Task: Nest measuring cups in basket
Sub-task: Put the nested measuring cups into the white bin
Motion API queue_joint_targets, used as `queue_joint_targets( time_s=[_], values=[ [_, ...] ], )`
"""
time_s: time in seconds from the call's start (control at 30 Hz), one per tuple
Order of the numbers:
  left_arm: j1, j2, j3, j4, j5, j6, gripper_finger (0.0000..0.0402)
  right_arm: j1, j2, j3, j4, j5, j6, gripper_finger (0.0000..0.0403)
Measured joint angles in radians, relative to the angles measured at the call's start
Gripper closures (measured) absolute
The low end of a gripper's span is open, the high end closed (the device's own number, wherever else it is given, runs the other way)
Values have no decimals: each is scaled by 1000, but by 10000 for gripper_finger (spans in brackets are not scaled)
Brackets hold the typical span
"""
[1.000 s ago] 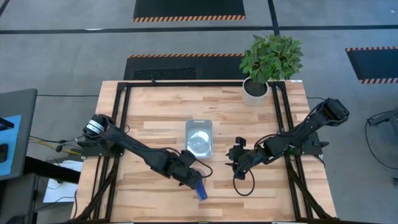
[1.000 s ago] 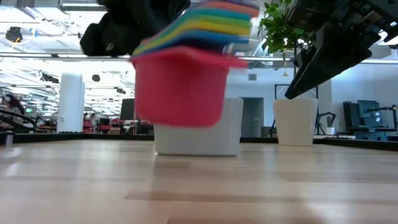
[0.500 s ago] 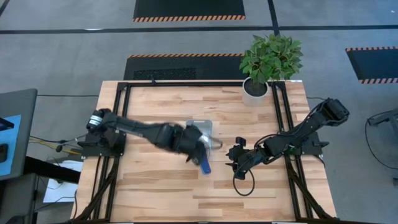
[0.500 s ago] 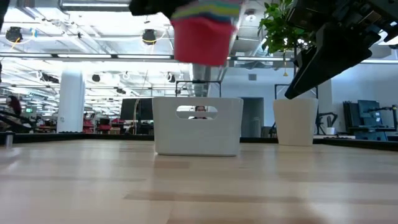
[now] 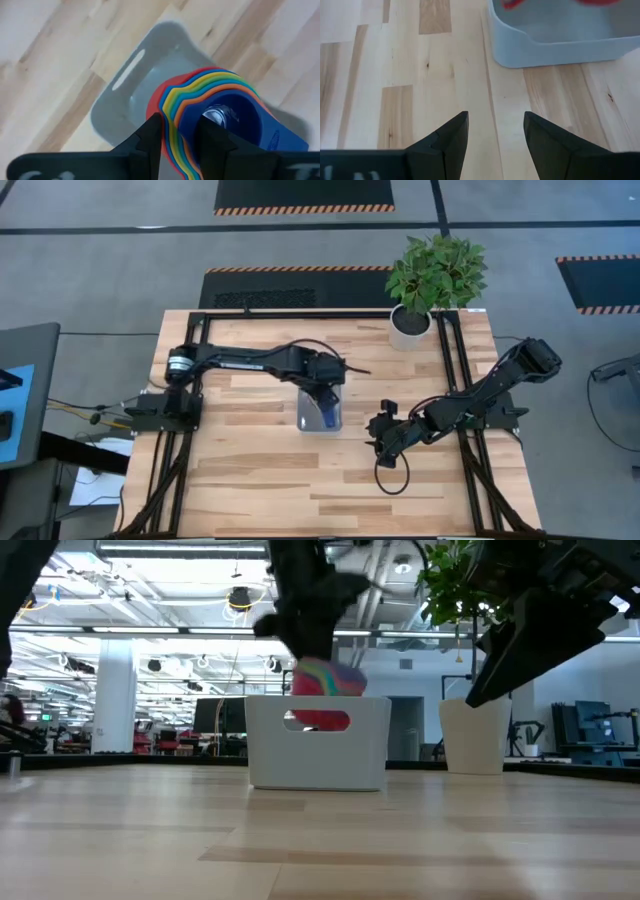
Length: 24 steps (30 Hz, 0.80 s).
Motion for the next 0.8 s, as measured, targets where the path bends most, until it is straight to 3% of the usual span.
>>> queue_joint_targets(
  time_s=[0.27, 0.5, 0.8],
  values=[
    [25, 115, -1, 3, 45, 27, 317, 4, 0, 0, -24, 1, 11, 186],
    [24, 138, -2, 3, 16, -4, 311, 28, 0, 0, -21, 2, 11, 186],
    [0, 135, -2, -4, -47, -34, 235, 32, 0, 0, -16, 12, 12, 186]
  ],
)
